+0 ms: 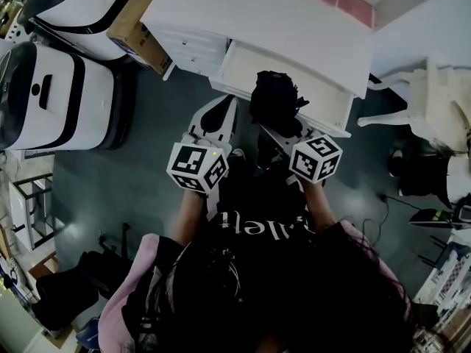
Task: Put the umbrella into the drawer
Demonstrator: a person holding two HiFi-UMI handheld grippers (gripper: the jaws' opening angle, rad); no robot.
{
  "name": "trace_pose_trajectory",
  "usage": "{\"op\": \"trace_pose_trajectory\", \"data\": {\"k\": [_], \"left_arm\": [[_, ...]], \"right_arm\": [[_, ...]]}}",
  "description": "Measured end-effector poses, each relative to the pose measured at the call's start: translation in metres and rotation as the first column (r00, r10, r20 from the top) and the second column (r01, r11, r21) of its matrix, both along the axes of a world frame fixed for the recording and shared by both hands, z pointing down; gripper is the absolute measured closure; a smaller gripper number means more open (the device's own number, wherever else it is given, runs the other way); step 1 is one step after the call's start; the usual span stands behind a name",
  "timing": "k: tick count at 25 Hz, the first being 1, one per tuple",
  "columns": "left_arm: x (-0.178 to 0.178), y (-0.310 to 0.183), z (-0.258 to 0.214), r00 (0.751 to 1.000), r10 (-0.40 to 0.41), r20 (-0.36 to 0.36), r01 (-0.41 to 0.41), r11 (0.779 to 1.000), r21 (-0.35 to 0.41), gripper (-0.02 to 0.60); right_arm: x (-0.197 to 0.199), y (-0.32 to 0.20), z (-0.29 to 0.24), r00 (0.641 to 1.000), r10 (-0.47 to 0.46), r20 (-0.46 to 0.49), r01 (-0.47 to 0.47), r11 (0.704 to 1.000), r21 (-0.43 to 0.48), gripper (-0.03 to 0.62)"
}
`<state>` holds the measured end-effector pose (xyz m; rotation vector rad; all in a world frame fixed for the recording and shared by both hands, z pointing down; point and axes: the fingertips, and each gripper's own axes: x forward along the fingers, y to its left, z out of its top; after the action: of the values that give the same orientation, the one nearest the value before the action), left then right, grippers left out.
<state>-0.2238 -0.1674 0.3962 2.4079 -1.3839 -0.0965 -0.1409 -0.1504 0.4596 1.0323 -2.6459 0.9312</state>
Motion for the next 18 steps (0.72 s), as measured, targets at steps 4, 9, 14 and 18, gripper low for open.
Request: {"op": "trace_pose_trajectory", "data": {"k": [4, 9, 14, 18], "left_arm": [[0.001, -0.008, -0.002, 1.000, 0.013, -0.009, -0.013, 1.000, 0.003, 0.565], [0.007, -0.014, 0.001, 1.000, 0.024, -0.008, -0.024, 1.000, -0.007, 0.565], [0.015, -0.027, 0.003, 1.000, 0.009, -0.007, -0.009, 1.000, -0.013, 0.565], [0.019, -0.040, 0.007, 1.000, -0.010, -0.015, 0.010, 0.999, -0.032, 0.565]], "right_arm": [[0.001, -0.005, 0.001, 1.000, 0.013, -0.005, -0.013, 1.000, -0.013, 0.308], [0.006, -0.012, 0.003, 1.000, 0.025, -0.003, -0.025, 0.999, -0.023, 0.309], [0.019, -0.028, 0.006, 1.000, 0.016, -0.006, -0.017, 0.999, -0.028, 0.309], [0.029, -0.045, 0.009, 1.000, 0.010, -0.009, -0.010, 0.999, -0.035, 0.308]]}}
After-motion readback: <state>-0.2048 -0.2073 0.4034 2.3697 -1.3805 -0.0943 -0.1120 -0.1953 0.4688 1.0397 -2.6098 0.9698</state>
